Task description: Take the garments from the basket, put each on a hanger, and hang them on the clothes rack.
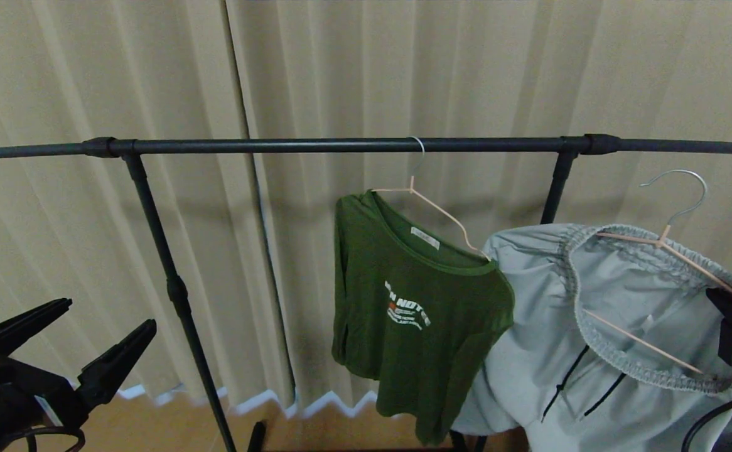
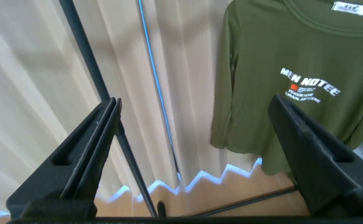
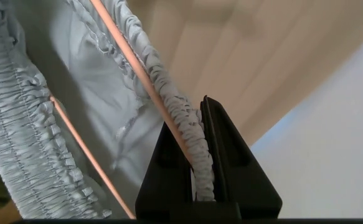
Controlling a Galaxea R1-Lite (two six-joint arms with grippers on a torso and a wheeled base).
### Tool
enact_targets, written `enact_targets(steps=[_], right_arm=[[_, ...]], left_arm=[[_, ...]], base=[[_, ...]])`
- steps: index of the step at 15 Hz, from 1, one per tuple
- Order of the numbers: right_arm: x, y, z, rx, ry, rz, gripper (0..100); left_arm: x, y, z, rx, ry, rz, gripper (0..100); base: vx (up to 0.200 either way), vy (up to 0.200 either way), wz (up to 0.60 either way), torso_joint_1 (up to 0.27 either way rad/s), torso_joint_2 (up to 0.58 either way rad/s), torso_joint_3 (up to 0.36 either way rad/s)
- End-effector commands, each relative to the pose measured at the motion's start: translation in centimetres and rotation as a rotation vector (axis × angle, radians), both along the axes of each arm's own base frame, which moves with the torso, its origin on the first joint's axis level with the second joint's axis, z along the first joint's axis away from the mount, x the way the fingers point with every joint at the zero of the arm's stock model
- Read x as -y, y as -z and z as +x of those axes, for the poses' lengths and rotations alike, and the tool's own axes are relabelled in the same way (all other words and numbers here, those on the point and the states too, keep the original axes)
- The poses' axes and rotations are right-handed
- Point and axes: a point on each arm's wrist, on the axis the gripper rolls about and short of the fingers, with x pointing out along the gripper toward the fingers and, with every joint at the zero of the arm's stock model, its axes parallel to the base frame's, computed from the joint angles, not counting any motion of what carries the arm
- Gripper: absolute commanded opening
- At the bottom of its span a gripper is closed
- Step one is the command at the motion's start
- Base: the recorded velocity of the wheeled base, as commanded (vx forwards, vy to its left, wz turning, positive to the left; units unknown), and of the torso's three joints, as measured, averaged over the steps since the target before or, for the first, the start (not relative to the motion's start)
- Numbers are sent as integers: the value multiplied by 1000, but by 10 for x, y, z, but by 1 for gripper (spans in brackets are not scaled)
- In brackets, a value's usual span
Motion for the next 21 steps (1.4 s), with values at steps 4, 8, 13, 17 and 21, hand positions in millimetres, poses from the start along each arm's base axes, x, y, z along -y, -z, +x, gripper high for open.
enact_targets(steps=[4, 8, 13, 17, 21], right_arm=[[-4, -7, -3, 35, -24, -3, 0], [-4, -14, 8, 18, -28, -6, 0], [-19, -32, 33, -27, -114, -3, 0], [-29, -46, 72, -26, -119, -13, 0], [-39, -45, 108, -40, -122, -22, 0]], left_arm=[[0, 0, 0, 1, 0, 6, 100], [0, 1, 0, -3, 0, 8, 100], [0, -1, -2, 13, 5, 5, 100], [-1, -3, -4, 29, 5, 12, 100], [-1, -4, -4, 35, 5, 12, 100]], base=[[0, 0, 0, 0, 0, 0], [0, 0, 0, 0, 0, 0], [0, 0, 0, 0, 0, 0], [0, 0, 0, 0, 0, 0], [0, 0, 0, 0, 0, 0]])
